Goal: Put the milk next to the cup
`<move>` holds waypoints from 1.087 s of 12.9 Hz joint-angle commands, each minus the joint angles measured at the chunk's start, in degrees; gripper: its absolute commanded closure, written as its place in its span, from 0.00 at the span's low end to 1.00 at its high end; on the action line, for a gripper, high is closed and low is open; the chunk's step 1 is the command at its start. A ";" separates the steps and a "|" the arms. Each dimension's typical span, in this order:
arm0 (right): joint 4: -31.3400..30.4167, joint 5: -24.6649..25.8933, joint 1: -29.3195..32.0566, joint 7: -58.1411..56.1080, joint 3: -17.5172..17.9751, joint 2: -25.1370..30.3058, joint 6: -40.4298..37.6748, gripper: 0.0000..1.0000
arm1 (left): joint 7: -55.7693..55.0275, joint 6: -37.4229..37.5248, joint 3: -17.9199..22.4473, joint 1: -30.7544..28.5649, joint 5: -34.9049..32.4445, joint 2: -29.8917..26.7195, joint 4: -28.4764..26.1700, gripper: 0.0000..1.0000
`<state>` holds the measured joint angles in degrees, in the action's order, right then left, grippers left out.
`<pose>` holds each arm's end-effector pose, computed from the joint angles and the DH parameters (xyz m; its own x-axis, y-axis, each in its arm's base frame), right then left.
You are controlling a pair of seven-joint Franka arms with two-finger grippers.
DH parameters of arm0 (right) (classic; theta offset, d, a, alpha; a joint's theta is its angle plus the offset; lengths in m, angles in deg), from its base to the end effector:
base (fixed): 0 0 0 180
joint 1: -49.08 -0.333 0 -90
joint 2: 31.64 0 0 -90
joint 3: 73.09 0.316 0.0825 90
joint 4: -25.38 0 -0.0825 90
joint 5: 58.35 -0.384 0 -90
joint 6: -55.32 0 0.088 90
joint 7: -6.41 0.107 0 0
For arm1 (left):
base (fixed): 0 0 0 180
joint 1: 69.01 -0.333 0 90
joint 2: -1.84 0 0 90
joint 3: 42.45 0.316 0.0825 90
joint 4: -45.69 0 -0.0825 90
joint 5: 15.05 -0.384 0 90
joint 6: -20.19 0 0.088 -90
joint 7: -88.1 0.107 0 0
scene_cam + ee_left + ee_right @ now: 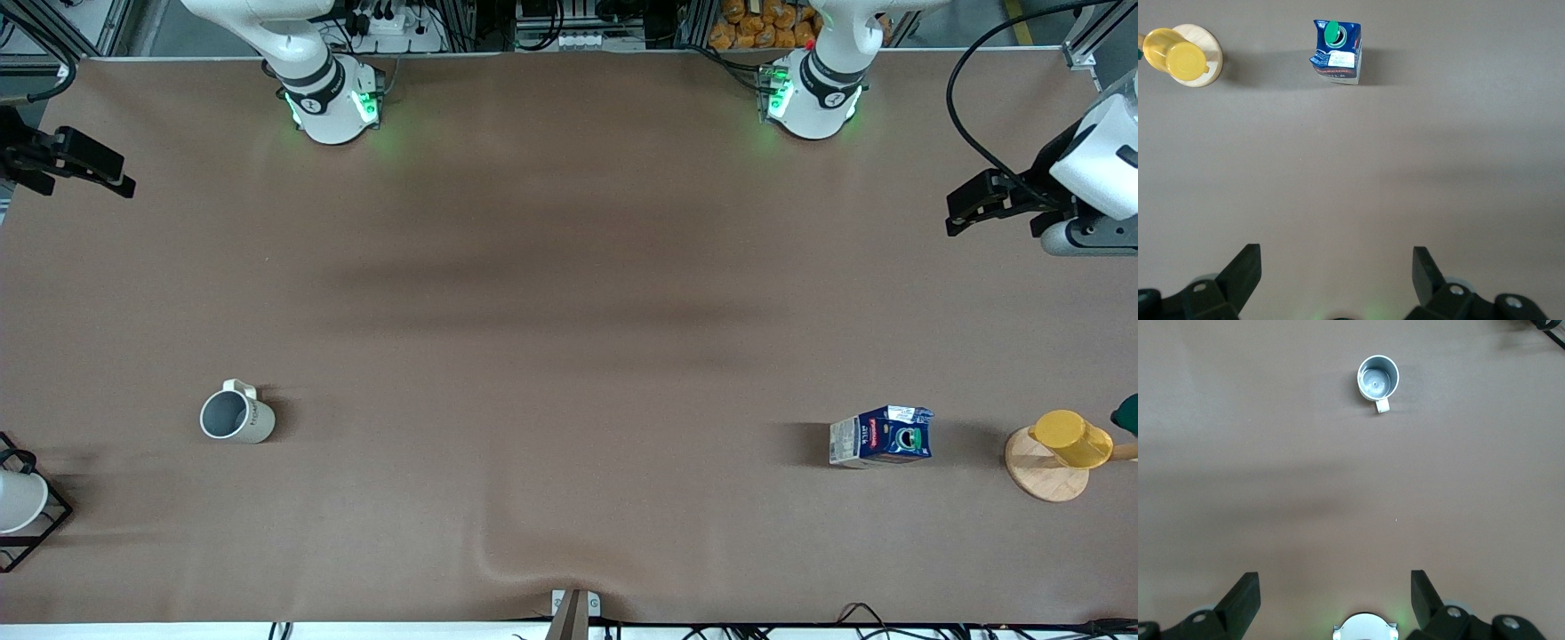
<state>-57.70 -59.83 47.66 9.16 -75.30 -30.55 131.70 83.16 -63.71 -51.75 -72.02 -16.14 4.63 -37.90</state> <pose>0.5223 -0.0042 0.6707 0.9936 -0.0555 -0.0988 -0.0579 -0.9981 -0.0216 0.5561 -0.0565 0.6408 0.9989 -0.0216 -0.0415 -0.0222 -0.9996 -0.0147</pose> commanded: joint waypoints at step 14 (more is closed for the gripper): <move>-6.56 -0.63 -4.10 0.50 0.10 -1.00 11.32 0.00 | 0.19 0.76 0.60 -0.77 0.13 0.72 1.42 0.00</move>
<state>-61.96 -59.90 45.17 9.21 -74.89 -31.48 140.37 83.17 -63.71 -51.20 -72.28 -16.15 4.70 -37.67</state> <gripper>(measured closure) 0.000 0.000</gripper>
